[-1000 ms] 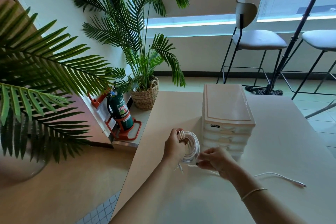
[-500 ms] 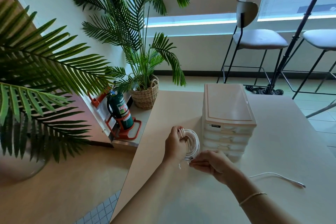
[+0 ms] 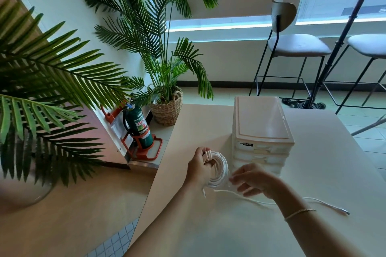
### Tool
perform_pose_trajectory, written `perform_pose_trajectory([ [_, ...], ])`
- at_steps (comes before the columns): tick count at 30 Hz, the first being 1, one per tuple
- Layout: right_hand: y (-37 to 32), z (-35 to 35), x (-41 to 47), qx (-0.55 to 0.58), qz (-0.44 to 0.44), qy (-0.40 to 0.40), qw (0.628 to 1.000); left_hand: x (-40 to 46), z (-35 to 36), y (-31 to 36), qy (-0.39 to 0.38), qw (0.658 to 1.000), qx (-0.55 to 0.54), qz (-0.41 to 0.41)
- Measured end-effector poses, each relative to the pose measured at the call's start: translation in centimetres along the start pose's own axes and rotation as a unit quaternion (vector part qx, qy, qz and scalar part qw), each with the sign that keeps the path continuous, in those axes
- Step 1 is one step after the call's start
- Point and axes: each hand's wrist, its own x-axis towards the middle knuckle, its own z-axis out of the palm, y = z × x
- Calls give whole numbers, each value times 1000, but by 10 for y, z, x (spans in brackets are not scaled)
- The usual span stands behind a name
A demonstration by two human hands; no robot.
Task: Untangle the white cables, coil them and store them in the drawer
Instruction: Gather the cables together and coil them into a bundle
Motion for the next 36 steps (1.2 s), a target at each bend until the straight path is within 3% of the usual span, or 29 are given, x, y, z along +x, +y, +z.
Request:
perform_pose_trajectory([
  [2, -4, 0, 3, 18, -30, 69, 997, 0, 0, 1, -10, 1000, 12, -1],
  [7, -5, 11, 9, -28, -52, 114, 992, -3, 5, 3, -12, 999, 51, 7],
  [11, -12, 17, 5, -124, -150, 226, 955, -3, 5, 4, -14, 997, 71, -2],
  [15, -10, 34, 0, -232, -210, 202, 928, -5, 7, 7, -22, 998, 58, -33],
  [20, -8, 40, 2, -307, -160, 176, 922, -6, 6, 9, -37, 997, -1, -61],
  [23, -8, 46, 6, -280, -126, 176, 935, -7, 8, 9, -51, 995, -47, -77],
  [29, -12, 47, 7, -205, -143, 183, 951, -7, 9, 4, -101, 986, -116, -65],
  [33, -17, 47, 2, -236, -144, 166, 947, -7, 5, 3, -118, 975, -174, -71],
  [36, -14, 46, 3, -195, -145, 166, 956, -6, 5, -1, -117, 976, -172, -64],
])
